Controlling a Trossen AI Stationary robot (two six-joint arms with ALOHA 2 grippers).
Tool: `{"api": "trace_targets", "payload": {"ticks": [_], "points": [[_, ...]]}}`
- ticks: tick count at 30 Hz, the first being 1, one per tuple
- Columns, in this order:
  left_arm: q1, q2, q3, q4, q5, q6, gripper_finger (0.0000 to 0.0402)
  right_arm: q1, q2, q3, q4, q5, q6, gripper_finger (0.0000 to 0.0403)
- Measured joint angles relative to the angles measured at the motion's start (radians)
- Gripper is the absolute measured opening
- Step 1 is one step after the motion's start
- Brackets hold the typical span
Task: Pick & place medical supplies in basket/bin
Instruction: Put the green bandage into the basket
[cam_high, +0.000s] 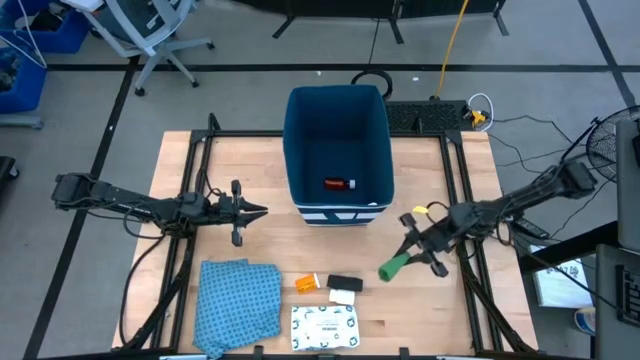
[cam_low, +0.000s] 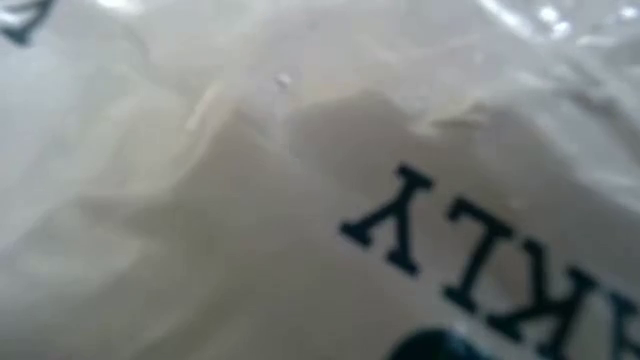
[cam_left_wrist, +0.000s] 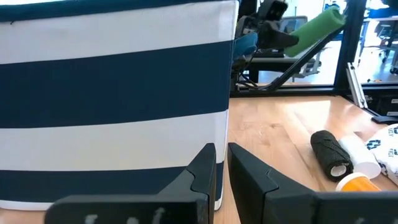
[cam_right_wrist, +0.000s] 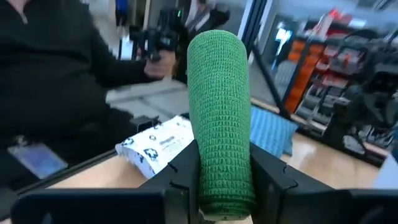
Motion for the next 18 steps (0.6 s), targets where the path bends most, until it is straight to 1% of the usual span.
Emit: {"api": "trace_targets", "payload": {"ticks": [2,4,8,11,13,15,16,18], "points": [[0.0,0.0,0.0,-0.005,0.0,-0.001,0.0047,-0.004,-0.024,-0.057,0.095,0.0,0.016,0.0086],[0.0,0.0,0.0,-0.005,0.0,-0.001,0.0047,-0.014,-0.048,-0.095,0.141,0.0,0.018,0.0086],[0.0,0.0,0.0,-0.005,0.0,-0.002,0.0047,-0.042,-0.096,-0.125,0.154,0.002,0.023,0.0086],[0.0,0.0,0.0,-0.005,0.0,-0.002,0.0047,-0.07,-0.116,-0.12,0.155,0.007,0.071,0.0086],[0.0,0.0,0.0,-0.006,0.0,-0.002,0.0047,-0.082,-0.111,-0.087,0.13,0.036,0.118,0.0086],[0.0,0.0,0.0,-0.011,0.0,-0.002,0.0047,-0.083,-0.099,-0.016,0.088,0.103,0.134,0.0086],[0.0,0.0,0.0,-0.011,0.0,-0.002,0.0047,-0.083,-0.091,0.03,0.042,0.141,0.12,0.0086],[0.0,0.0,0.0,-0.012,0.0,0.001,0.0047,-0.085,-0.061,0.139,-0.104,0.209,0.092,0.0086]]}}
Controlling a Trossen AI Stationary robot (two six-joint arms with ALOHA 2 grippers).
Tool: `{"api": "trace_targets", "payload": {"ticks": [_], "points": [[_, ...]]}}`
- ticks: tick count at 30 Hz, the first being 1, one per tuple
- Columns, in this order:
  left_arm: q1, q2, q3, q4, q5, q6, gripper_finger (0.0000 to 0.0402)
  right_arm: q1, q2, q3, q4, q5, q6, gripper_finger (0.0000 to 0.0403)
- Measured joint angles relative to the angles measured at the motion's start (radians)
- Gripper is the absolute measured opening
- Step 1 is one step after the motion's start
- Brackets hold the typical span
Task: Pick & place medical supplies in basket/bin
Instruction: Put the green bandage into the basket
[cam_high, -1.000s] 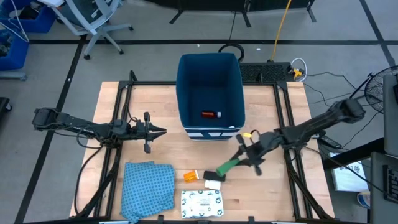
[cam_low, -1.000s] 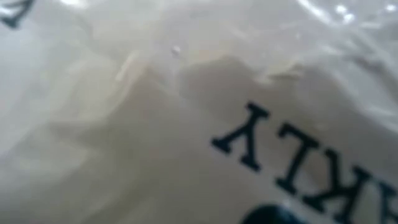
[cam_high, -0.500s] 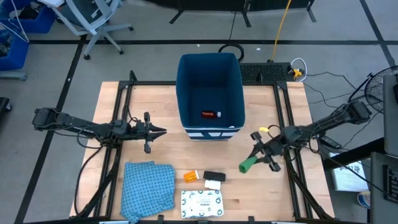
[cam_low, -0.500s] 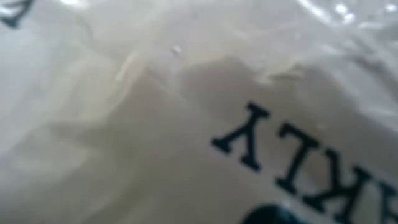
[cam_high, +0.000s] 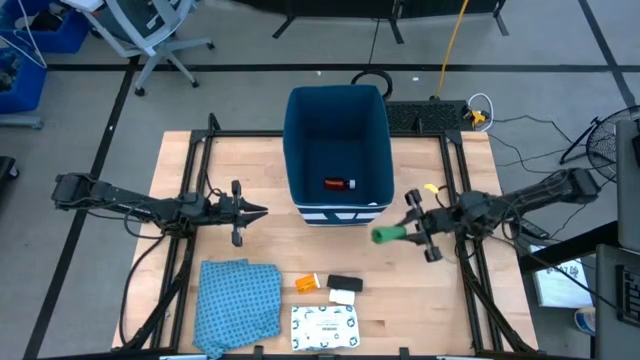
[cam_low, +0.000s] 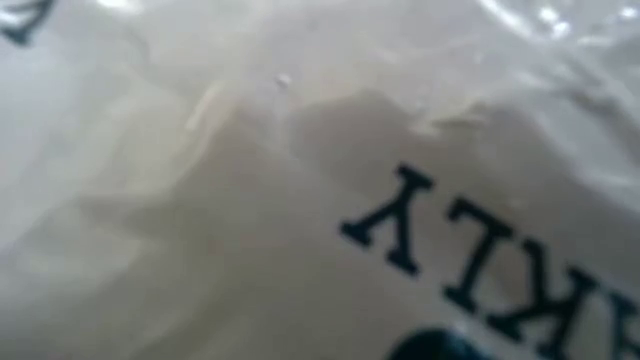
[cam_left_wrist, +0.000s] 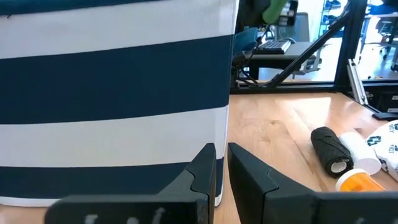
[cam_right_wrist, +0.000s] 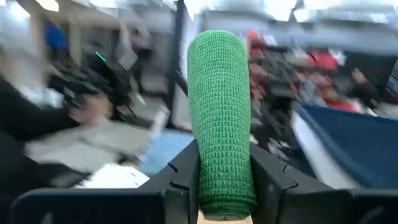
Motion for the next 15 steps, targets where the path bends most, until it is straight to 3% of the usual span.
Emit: {"api": "trace_targets", "payload": {"ticks": [5,15], "points": [[0.0,0.0,0.0,0.0,0.0,0.0,0.0047,-0.055,0.141,0.352,-0.317,0.112,-0.036,0.0083],[0.0,0.0,0.0,-0.005,0.0,0.004,0.0047,-0.339,0.441,0.945,-0.718,0.056,-0.183,0.006]]}}
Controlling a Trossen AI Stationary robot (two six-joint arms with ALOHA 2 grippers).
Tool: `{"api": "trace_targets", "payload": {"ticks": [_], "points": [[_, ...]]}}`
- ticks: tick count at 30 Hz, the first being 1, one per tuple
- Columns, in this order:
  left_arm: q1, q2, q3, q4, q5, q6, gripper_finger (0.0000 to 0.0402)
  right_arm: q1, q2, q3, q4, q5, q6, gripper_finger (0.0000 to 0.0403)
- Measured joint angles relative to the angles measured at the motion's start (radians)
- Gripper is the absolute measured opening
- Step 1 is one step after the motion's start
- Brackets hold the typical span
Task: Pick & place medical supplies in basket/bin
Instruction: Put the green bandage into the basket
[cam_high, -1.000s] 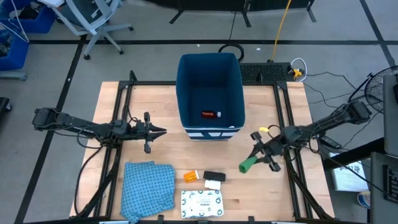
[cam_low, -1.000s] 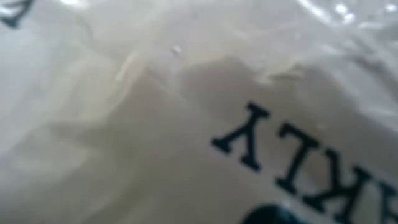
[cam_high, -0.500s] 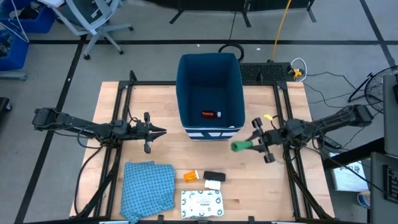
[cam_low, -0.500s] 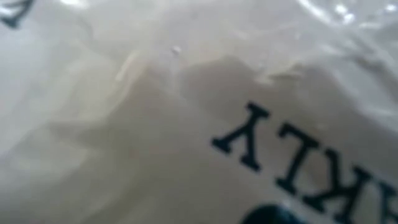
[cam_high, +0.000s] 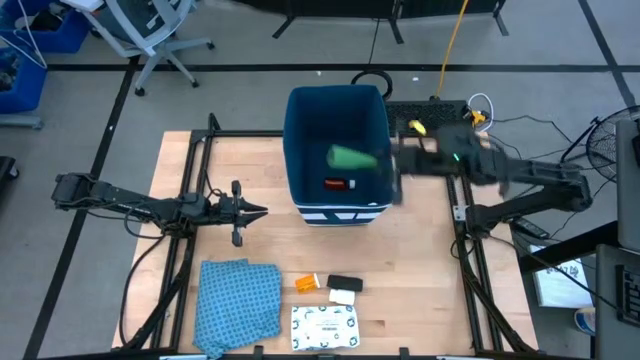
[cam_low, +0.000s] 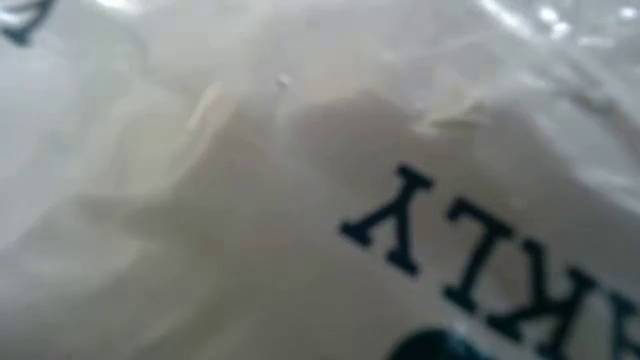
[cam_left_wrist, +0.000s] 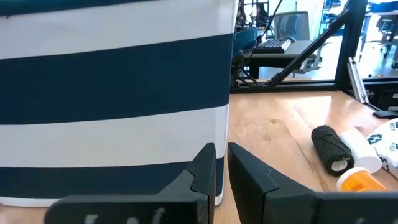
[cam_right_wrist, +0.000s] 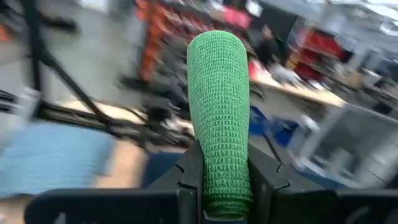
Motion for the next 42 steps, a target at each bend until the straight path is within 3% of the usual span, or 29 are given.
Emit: {"api": "trace_targets", "payload": {"ticks": [4,11,19,24,30,42], "points": [[0.0,0.0,0.0,-0.004,0.0,0.001,0.0047,-0.134,0.143,0.132,-0.21,-0.036,-0.113,0.0064],[0.0,0.0,0.0,-0.022,0.0,0.001,0.0047,-0.28,0.36,0.157,-0.39,-0.186,-0.278,0.0063],[0.0,0.0,0.0,-0.033,-0.001,0.012,0.0047,-0.291,0.553,0.157,-0.368,-0.135,-0.417,0.006],[0.0,0.0,0.0,-0.04,-0.001,0.011,0.0047,-0.294,0.647,0.156,-0.383,-0.209,-0.418,0.0061],[0.0,0.0,0.0,-0.048,-0.001,0.003,0.0047,-0.292,0.751,0.127,-0.368,-0.21,-0.394,0.0061],[0.0,0.0,0.0,-0.053,0.0,-0.004,0.0047,-0.294,0.776,0.094,-0.319,-0.16,-0.357,0.0093]]}}
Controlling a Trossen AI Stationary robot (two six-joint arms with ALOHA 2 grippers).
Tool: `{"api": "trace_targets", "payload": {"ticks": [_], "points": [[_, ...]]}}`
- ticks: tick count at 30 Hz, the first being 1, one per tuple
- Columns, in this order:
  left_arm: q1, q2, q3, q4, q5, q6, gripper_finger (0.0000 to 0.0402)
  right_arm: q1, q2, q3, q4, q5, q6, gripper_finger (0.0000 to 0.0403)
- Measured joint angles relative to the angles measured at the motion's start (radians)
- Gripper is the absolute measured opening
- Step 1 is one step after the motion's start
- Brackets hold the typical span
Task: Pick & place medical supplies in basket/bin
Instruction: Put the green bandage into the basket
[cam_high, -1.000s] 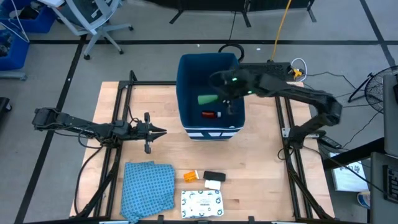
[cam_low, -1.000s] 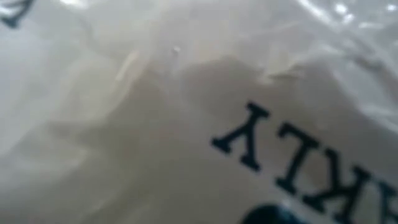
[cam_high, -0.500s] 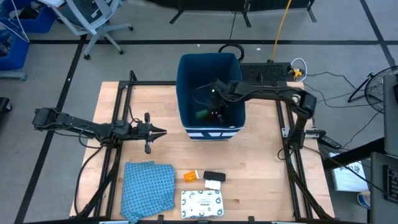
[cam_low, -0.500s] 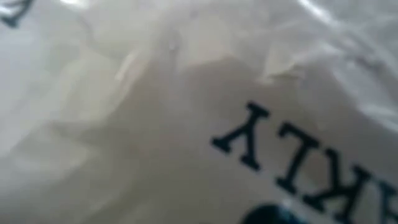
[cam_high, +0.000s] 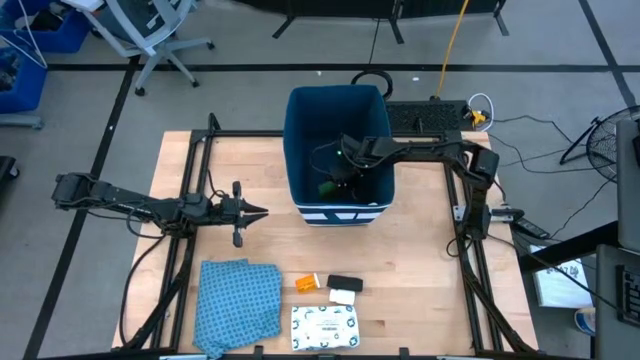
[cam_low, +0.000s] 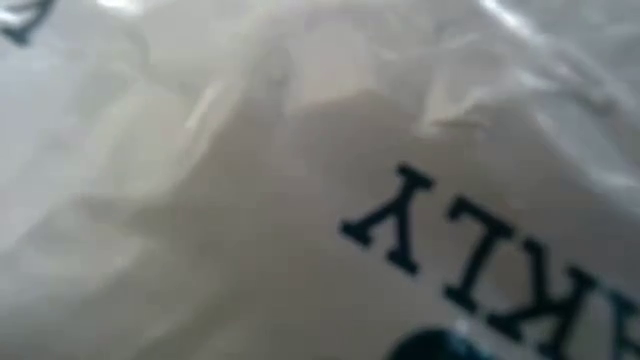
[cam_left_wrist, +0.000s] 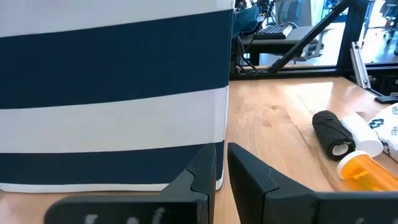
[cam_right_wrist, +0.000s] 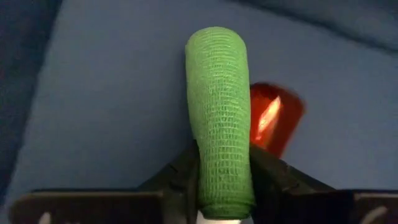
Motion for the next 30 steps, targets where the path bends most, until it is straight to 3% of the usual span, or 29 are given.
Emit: {"api": "trace_targets", "payload": {"ticks": [8,15,19,25,30], "points": [[0.0,0.0,0.0,-0.002,0.0,-0.001,0.0047,-0.006,-0.144,-0.001,0.028,0.016,0.011,0.0147],[0.0,0.0,0.0,-0.003,0.0,-0.003,0.0047,-0.006,-0.386,-0.001,0.018,0.035,0.034,0.0175],[0.0,0.0,0.0,-0.004,0.0,-0.003,0.0047,0.002,-0.552,-0.001,0.018,0.0,0.102,0.0174],[0.0,0.0,0.0,-0.003,0.0,-0.003,0.0047,0.035,-0.792,-0.006,-0.007,-0.173,0.235,0.0164],[0.0,0.0,0.0,0.013,-0.001,-0.003,0.0047,0.044,-0.921,-0.095,0.066,-0.019,0.262,0.0132]]}}
